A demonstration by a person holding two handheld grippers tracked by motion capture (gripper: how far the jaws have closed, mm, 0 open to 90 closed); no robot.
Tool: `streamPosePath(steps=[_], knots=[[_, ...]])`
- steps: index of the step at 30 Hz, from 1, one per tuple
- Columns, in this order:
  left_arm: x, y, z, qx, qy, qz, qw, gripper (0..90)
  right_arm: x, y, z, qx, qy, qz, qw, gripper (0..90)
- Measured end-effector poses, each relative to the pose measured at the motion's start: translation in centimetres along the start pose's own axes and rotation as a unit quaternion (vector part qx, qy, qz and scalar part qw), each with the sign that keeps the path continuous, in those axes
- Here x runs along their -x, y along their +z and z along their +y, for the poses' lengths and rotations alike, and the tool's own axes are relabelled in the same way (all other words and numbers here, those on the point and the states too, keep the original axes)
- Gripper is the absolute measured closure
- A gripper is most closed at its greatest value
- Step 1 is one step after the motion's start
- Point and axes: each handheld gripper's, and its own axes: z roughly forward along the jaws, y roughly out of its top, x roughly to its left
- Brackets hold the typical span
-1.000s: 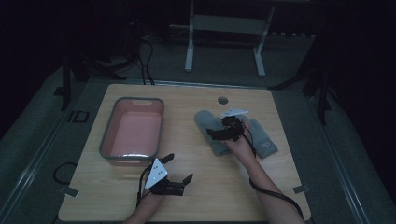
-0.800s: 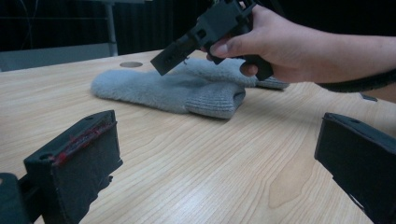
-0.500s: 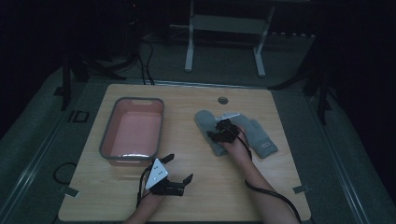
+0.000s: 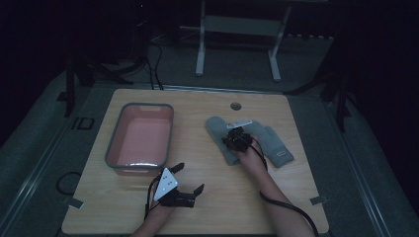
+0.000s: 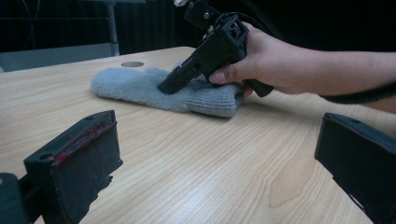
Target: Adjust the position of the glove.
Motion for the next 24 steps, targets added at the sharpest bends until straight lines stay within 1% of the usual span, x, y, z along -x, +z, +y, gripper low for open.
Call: streamPosePath(steps=[1, 2, 4, 5, 6, 7, 9, 11, 12, 13, 14, 15, 16, 17, 19, 20, 21, 22, 24], knots=[[0.0, 0.0, 0.0, 0.000, -0.001, 0.000, 1.0000, 0.3, -0.1, -0.3, 0.0, 0.004, 0.014, -0.009, 0.9999, 82.8], [0.0, 0.0, 0.0, 0.000, -0.001, 0.000, 1.0000, 0.4, -0.3, -0.6, 0.1, 0.010, 0.036, -0.018, 0.9991, 83.3], [0.0, 0.0, 0.0, 0.001, -0.001, 0.000, 1.0000, 0.3, -0.6, -1.3, 0.2, 0.019, 0.074, -0.035, 0.9965, 83.9], [0.0, 0.0, 0.0, 0.001, -0.001, 0.000, 1.0000, 0.3, -0.9, -1.6, 0.2, 0.018, 0.092, -0.035, 0.9949, 83.9], [0.0, 0.0, 0.0, 0.001, 0.000, 0.000, 1.0000, 0.3, -1.3, -1.9, 0.3, 0.019, 0.103, -0.038, 0.9938, 83.9], [0.0, 0.0, 0.0, 0.001, 0.001, 0.000, 1.0000, 0.3, -1.7, -2.3, 0.3, 0.021, 0.118, -0.043, 0.9919, 83.9], [0.0, 0.0, 0.0, 0.000, 0.002, 0.000, 1.0000, 0.3, -2.5, -2.9, 0.4, 0.018, 0.136, -0.048, 0.9893, 83.9], [0.0, 0.0, 0.0, 0.000, 0.002, 0.000, 1.0000, 0.3, -3.6, -3.3, 0.5, 0.011, 0.133, -0.062, 0.9891, 83.9], [0.0, 0.0, 0.0, 0.001, 0.002, -0.001, 1.0000, 0.3, -4.0, -3.6, 0.4, 0.013, 0.135, -0.068, 0.9884, 83.9], [0.0, 0.0, 0.0, 0.001, 0.002, -0.001, 1.0000, 0.3, -4.3, -3.8, 0.4, 0.010, 0.133, -0.072, 0.9885, 83.9], [0.0, 0.0, 0.0, 0.001, 0.002, -0.001, 1.0000, 0.3, -4.6, -4.1, 0.4, 0.010, 0.139, -0.080, 0.9871, 83.9], [0.0, 0.0, 0.0, 0.001, 0.001, -0.001, 1.0000, 0.3, -4.9, -4.3, 0.4, 0.010, 0.139, -0.085, 0.9866, 83.9], [0.0, 0.0, 0.0, 0.001, 0.001, -0.001, 1.0000, 0.3, -5.2, -4.5, 0.4, 0.008, 0.137, -0.087, 0.9867, 83.9], [0.0, 0.0, 0.0, 0.001, 0.000, -0.001, 1.0000, 0.3, -5.3, -4.6, 0.4, 0.009, 0.147, -0.084, 0.9856, 83.9], [0.0, 0.0, 0.0, 0.001, 0.000, 0.000, 1.0000, 0.3, -5.6, -4.7, 0.6, 0.008, 0.154, -0.080, 0.9848, 83.9], [0.0, 0.0, 0.0, 0.001, 0.000, 0.000, 1.0000, 0.3, -5.7, -4.7, 0.6, 0.009, 0.154, -0.084, 0.9844, 83.9], [0.0, 0.0, 0.0, 0.001, 0.000, 0.000, 1.0000, 0.3, -5.9, -4.5, 0.7, 0.005, 0.145, -0.090, 0.9853, 83.9], [0.0, 0.0, 0.0, 0.001, 0.001, 0.000, 1.0000, 0.3, -6.1, -4.2, 0.6, 0.002, 0.141, -0.093, 0.9857, 83.9], [0.0, 0.0, 0.0, 0.001, 0.000, 0.000, 1.0000, 0.3, -6.2, -3.5, 0.4, -0.007, 0.143, -0.089, 0.9857, 83.8]])
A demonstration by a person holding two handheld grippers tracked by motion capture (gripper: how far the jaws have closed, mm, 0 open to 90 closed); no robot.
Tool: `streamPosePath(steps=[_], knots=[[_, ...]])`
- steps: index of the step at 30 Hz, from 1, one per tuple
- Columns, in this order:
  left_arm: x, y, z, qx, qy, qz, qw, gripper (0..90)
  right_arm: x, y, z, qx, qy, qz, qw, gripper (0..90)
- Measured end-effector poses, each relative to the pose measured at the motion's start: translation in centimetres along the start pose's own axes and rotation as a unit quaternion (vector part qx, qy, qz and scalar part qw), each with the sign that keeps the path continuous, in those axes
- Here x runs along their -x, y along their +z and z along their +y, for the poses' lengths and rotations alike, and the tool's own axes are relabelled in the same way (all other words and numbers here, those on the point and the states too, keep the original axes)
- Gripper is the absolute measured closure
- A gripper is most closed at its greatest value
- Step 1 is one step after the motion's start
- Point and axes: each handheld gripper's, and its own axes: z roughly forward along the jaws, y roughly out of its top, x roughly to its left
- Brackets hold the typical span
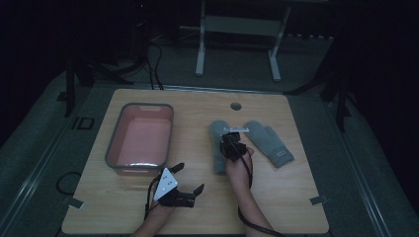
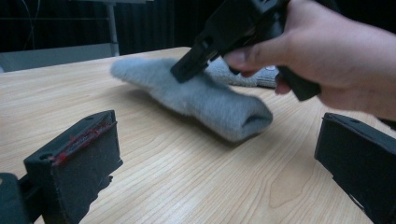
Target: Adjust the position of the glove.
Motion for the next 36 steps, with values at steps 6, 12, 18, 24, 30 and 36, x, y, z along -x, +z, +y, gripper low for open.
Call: streamPosePath(steps=[6, 12, 18, 24, 30, 36], knots=[[0.0, 0.0, 0.0, 0.000, 0.001, 0.000, 1.0000, 0.3, -0.3, 1.7, -1.2, -0.015, 0.020, 0.011, 0.9996, 82.5], [0.0, 0.0, 0.0, 0.000, 0.001, -0.001, 1.0000, 0.3, -0.7, 1.9, -1.1, -0.019, 0.008, 0.022, 0.9995, 73.1], [-0.1, 0.0, 0.0, 0.002, -0.002, -0.002, 1.0000, 0.3, -0.1, 0.4, -0.1, -0.031, -0.013, 0.072, 0.9968, 46.2], [0.0, 0.0, 0.0, 0.002, -0.001, -0.002, 1.0000, 0.3, 2.0, -3.3, 1.2, 0.036, -0.046, 0.108, 0.9925, 44.0], [-0.1, 0.0, 0.0, 0.003, -0.006, -0.003, 1.0000, 0.3, 6.6, -6.1, 1.6, 0.065, -0.075, 0.108, 0.9892, 50.6], [-0.1, 0.0, 0.0, 0.002, -0.005, -0.003, 1.0000, 0.3, 11.1, -6.9, 0.7, 0.065, -0.084, 0.106, 0.9886, 33.6]])
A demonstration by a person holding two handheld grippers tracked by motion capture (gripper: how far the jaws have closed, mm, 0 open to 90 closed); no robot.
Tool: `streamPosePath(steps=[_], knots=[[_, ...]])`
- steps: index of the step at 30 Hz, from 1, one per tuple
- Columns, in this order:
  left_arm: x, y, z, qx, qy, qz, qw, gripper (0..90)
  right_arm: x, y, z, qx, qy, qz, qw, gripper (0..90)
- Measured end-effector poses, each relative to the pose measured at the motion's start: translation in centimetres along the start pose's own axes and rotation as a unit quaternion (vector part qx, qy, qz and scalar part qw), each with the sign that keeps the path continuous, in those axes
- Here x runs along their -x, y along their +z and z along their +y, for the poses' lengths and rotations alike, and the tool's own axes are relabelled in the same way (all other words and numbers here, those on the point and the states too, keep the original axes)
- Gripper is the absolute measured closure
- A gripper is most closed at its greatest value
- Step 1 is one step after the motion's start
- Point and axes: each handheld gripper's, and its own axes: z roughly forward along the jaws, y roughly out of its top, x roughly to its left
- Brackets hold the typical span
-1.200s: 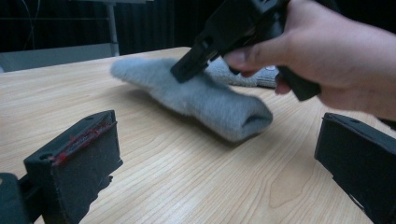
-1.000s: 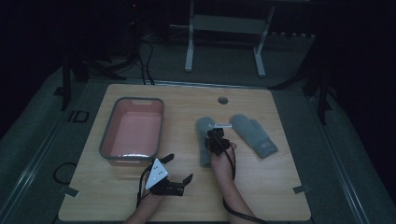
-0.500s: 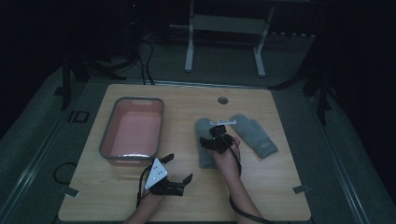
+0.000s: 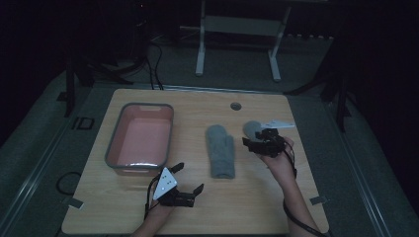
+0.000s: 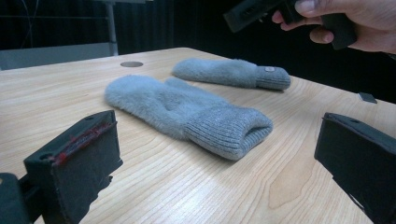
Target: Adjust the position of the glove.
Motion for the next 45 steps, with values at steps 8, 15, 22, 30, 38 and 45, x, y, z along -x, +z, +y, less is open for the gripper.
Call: streamPosePath(steps=[8, 15, 22, 30, 38, 45], knots=[[0.0, 0.0, 0.0, 0.000, 0.001, 0.000, 1.0000, 0.3, 5.4, 0.0, -1.9, 0.000, -0.031, -0.007, 0.9995, 48.1], [0.0, 0.0, 0.0, -0.001, 0.000, 0.001, 1.0000, 0.3, 8.8, 2.1, -2.9, -0.041, -0.050, -0.015, 0.9978, 49.3], [0.0, 0.0, 0.0, -0.001, 0.000, 0.000, 1.0000, 0.3, 10.3, 4.8, -4.8, -0.079, -0.057, -0.017, 0.9951, 61.7], [0.0, 0.0, 0.0, -0.001, 0.002, 0.001, 1.0000, 0.3, 9.5, 4.2, -4.9, -0.067, 0.021, -0.032, 0.9970, 81.9], [0.0, 0.0, 0.0, -0.001, 0.001, 0.001, 1.0000, 0.3, 6.2, 1.6, -3.8, -0.017, 0.106, -0.103, 0.9889, 82.8], [0.0, 0.0, 0.0, 0.000, 0.002, 0.000, 1.0000, 0.3, 3.6, 0.1, -3.8, -0.001, 0.158, -0.139, 0.9777, 82.8]])
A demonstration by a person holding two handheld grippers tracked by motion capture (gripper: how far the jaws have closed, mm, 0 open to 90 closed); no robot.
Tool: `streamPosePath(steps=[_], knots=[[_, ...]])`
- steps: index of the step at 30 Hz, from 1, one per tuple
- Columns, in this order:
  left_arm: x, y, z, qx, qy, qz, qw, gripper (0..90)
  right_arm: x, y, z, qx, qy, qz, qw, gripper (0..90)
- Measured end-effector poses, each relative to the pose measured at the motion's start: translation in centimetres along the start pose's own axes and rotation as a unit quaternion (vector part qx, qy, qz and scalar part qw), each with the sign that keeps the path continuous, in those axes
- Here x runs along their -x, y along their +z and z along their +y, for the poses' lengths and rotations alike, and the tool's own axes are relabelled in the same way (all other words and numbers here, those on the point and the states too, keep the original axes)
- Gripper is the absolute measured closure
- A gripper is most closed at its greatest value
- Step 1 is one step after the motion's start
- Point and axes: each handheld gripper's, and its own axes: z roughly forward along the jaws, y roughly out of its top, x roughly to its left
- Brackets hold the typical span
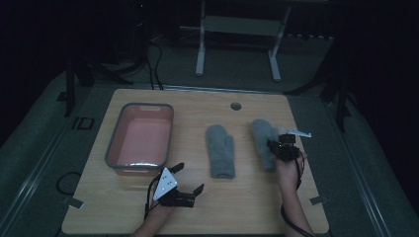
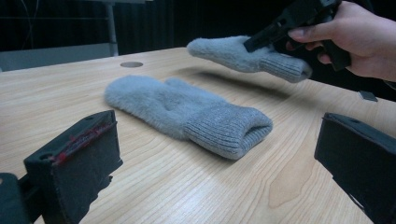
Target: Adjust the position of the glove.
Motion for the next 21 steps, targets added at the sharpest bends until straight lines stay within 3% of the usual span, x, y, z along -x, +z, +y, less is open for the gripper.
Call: streamPosePath(steps=[4, 7, 17, 21], knots=[[0.0, 0.0, 0.0, 0.000, 0.000, 0.000, 1.0000, 0.4, -0.5, -0.7, -0.9, 0.006, 0.016, -0.019, 0.9997, 82.7], [0.0, 0.0, 0.0, 0.000, 0.001, 0.000, 1.0000, 0.3, -0.8, -0.6, -1.6, 0.003, 0.010, -0.024, 0.9996, 82.6], [0.0, 0.0, 0.0, -0.001, 0.000, 0.001, 1.0000, 0.3, -0.3, 1.5, -3.4, -0.025, 0.023, -0.031, 0.9989, 82.0], [0.0, 0.0, 0.0, -0.001, 0.000, 0.001, 1.0000, 0.3, -0.1, 2.0, -4.0, -0.020, 0.035, -0.026, 0.9988, 81.2]])
